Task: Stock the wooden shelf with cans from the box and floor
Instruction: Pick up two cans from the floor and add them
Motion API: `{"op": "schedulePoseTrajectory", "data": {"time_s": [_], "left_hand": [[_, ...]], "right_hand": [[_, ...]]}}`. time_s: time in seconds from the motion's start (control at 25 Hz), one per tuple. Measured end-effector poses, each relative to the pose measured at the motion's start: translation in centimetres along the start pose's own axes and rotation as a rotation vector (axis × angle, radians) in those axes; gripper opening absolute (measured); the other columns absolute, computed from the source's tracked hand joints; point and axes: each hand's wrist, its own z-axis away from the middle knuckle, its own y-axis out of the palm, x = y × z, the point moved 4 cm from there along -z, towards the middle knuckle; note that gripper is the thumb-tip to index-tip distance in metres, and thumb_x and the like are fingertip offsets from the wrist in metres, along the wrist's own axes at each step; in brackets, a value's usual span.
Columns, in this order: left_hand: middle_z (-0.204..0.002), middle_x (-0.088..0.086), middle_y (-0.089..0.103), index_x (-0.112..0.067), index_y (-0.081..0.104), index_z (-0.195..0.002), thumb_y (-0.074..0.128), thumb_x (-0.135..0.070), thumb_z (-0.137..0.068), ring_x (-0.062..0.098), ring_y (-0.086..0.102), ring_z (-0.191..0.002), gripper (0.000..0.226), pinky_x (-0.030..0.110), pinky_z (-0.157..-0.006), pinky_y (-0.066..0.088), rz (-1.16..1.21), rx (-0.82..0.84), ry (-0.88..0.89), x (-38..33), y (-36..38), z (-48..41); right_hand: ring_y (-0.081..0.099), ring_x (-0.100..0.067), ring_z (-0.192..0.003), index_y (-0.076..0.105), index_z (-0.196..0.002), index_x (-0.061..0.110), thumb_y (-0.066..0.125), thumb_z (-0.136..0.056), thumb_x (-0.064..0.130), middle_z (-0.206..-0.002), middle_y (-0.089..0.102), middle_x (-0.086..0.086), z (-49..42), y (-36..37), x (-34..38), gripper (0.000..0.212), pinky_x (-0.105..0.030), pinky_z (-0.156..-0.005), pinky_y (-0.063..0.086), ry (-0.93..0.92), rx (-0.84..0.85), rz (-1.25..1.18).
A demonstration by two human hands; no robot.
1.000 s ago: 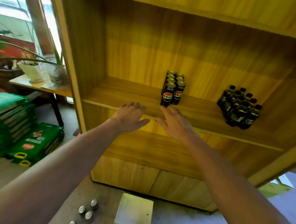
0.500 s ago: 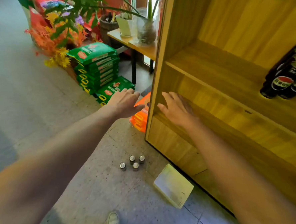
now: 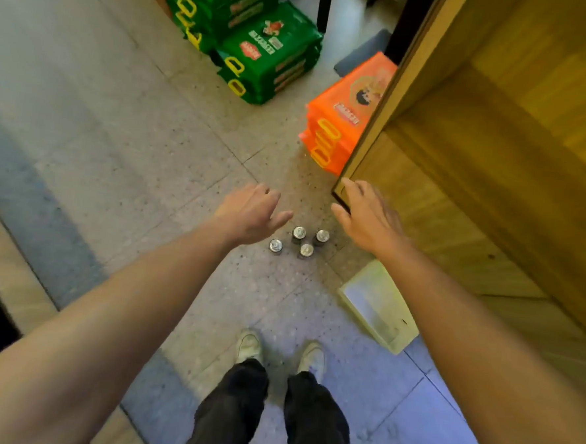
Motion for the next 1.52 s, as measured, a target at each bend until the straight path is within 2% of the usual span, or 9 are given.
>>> {"op": "schedulePoseTrajectory", "data": {"time_s": [0.2,0.4,0.64,0.8,0.92,1.08,1.2,1.4,1.52], "left_hand": [[-0.106,0.014,0.061,-0.012,0.056,-0.103,0.031,-0.063,-0.097,0.034,0.059,-0.095,0.057,0.036,-0.067,0.031,0.004,0.052,-0.068,5.6,24.1,-5.0],[-0.11,0.015,0.063,-0.011,0.056,-0.105,0.03,-0.066,-0.096,0.036,0.061,-0.098,0.061,0.038,-0.067,0.037,-0.009,0.037,-0.127,9.6,40.8,-9.5],[-0.106,0.009,0.063,-0.013,0.053,-0.108,0.039,-0.079,-0.087,0.033,0.061,-0.096,0.07,0.04,-0.067,0.043,0.048,-0.057,-0.238,12.1,49.4,-14.5],[-0.1,0.001,0.066,-0.018,0.056,-0.106,0.071,-0.067,-0.071,0.028,0.062,-0.091,0.063,0.039,-0.069,0.049,0.343,-0.139,-0.285,11.7,51.8,-17.3],[-0.098,0.003,0.067,-0.014,0.059,-0.103,0.085,-0.039,-0.067,0.027,0.063,-0.091,0.051,0.041,-0.071,0.051,0.601,-0.243,-0.318,10.8,53.3,-18.1],[-0.096,0.009,0.07,-0.008,0.063,-0.102,0.087,-0.021,-0.065,0.03,0.066,-0.09,0.046,0.045,-0.075,0.056,0.805,-0.316,-0.373,10.5,53.6,-18.0],[-0.088,0.008,0.07,-0.01,0.064,-0.096,0.087,-0.017,-0.064,0.026,0.064,-0.08,0.04,0.038,-0.066,0.052,0.854,-0.273,-0.345,10.1,51.0,-17.7],[-0.078,-0.004,0.065,-0.017,0.062,-0.09,0.087,-0.015,-0.063,0.014,0.06,-0.07,0.037,0.023,-0.055,0.043,0.91,-0.278,-0.274,7.5,38.5,-13.4],[-0.087,0.009,0.071,-0.009,0.066,-0.097,0.087,-0.014,-0.063,0.027,0.067,-0.079,0.04,0.04,-0.061,0.053,0.89,-0.265,-0.243,4.7,25.4,-9.0]], "right_hand": [[0.046,-0.034,-0.126,0.036,-0.145,0.017,0.054,-0.098,0.046,-0.144,0.044,-0.011,-4.4,24.1,-4.7,0.058,-0.046,-0.094,0.048,-0.013,0.117,-0.013],[0.048,-0.034,-0.129,0.031,-0.151,0.015,0.062,-0.093,0.049,-0.151,0.04,-0.009,-7.3,41.7,-9.8,0.074,-0.046,-0.094,0.05,-0.021,0.114,0.033],[0.051,-0.03,-0.126,0.036,-0.148,0.011,0.072,-0.087,0.048,-0.144,0.048,-0.008,-11.2,50.4,-13.2,0.08,-0.046,-0.091,0.051,-0.048,-0.042,-0.049],[0.053,-0.026,-0.127,0.039,-0.146,0.014,0.078,-0.083,0.043,-0.141,0.055,-0.008,-12.7,54.0,-14.2,0.08,-0.035,-0.092,0.047,-0.012,-0.127,-0.28],[0.062,-0.017,-0.11,0.05,-0.129,0.022,0.085,-0.075,0.037,-0.122,0.066,0.002,-12.9,55.6,-14.7,0.066,-0.018,-0.079,0.044,0.049,-0.223,-0.546],[0.063,-0.009,-0.101,0.058,-0.121,0.023,0.09,-0.07,0.035,-0.111,0.069,0.007,-12.6,55.9,-14.7,0.061,-0.026,-0.081,0.05,0.113,-0.274,-0.687],[0.066,-0.013,-0.1,0.062,-0.118,0.02,0.091,-0.069,0.033,-0.109,0.072,0.005,-12.3,53.2,-13.6,0.058,-0.038,-0.085,0.055,0.095,-0.276,-0.707],[0.067,-0.014,-0.101,0.064,-0.116,0.023,0.091,-0.066,0.039,-0.108,0.071,0.007,-9.1,40.5,-10.0,0.059,-0.043,-0.087,0.056,0.115,-0.334,-0.78],[0.067,-0.01,-0.095,0.065,-0.113,0.026,0.091,-0.065,0.04,-0.101,0.07,0.014,-5.3,27.5,-6.7,0.057,-0.04,-0.083,0.058,0.075,-0.368,-0.772]]}}
